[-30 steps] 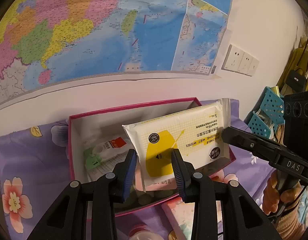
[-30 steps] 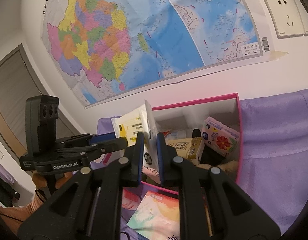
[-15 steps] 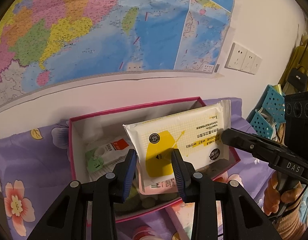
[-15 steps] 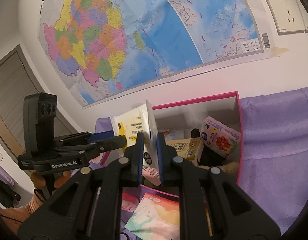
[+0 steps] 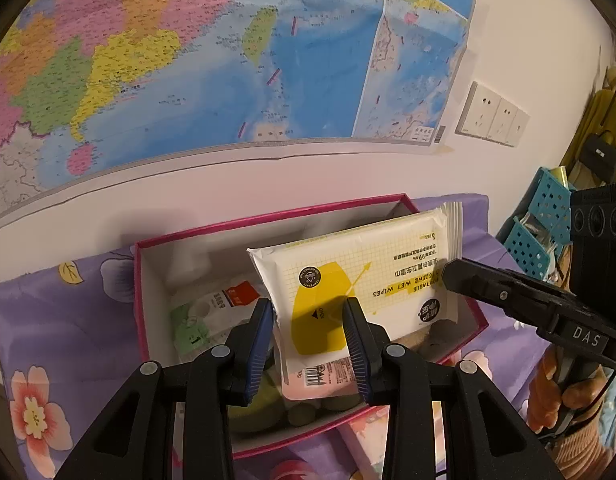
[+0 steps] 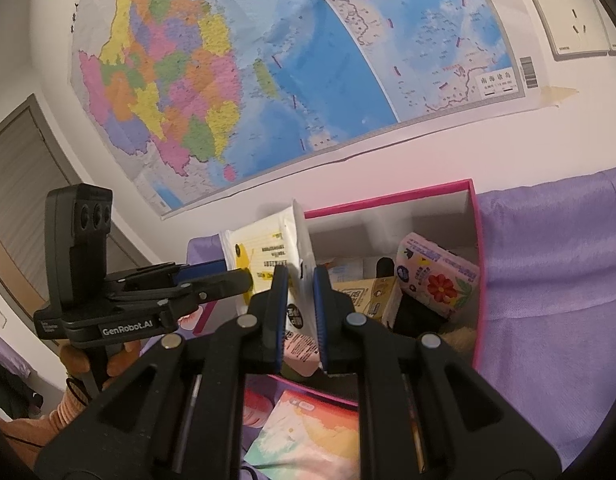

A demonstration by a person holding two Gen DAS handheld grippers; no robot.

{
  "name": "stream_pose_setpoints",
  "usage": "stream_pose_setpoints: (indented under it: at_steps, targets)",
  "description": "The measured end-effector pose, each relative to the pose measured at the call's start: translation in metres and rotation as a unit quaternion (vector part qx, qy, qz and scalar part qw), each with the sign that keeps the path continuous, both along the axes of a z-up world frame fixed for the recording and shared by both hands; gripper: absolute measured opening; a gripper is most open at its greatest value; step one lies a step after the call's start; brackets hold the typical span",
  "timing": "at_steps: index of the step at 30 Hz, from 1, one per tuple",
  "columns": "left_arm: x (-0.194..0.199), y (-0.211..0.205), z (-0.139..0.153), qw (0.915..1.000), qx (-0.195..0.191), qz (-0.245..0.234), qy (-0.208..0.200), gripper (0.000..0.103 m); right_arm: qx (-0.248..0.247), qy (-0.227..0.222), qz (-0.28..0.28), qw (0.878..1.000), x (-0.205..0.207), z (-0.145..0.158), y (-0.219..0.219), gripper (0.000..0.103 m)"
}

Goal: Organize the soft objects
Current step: 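Push the wet-wipes pack down into the box and open the right tool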

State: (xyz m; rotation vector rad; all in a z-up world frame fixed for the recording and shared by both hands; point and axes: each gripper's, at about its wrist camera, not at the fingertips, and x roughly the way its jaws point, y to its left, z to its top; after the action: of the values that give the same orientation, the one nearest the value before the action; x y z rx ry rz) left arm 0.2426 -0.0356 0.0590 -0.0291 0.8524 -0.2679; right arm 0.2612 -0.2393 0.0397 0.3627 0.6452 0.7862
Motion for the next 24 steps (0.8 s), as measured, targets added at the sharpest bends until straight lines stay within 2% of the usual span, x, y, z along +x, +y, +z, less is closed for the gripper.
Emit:
stream_pose_setpoints:
  at_steps: [24]
  targets:
    - [0.022, -0.007, -0.009, 0.9996, 0.015, -0.010, 0.023, 0.036, 0.000, 0.015, -0.004, 1.000, 0.021, -0.008, 0.000, 0.016]
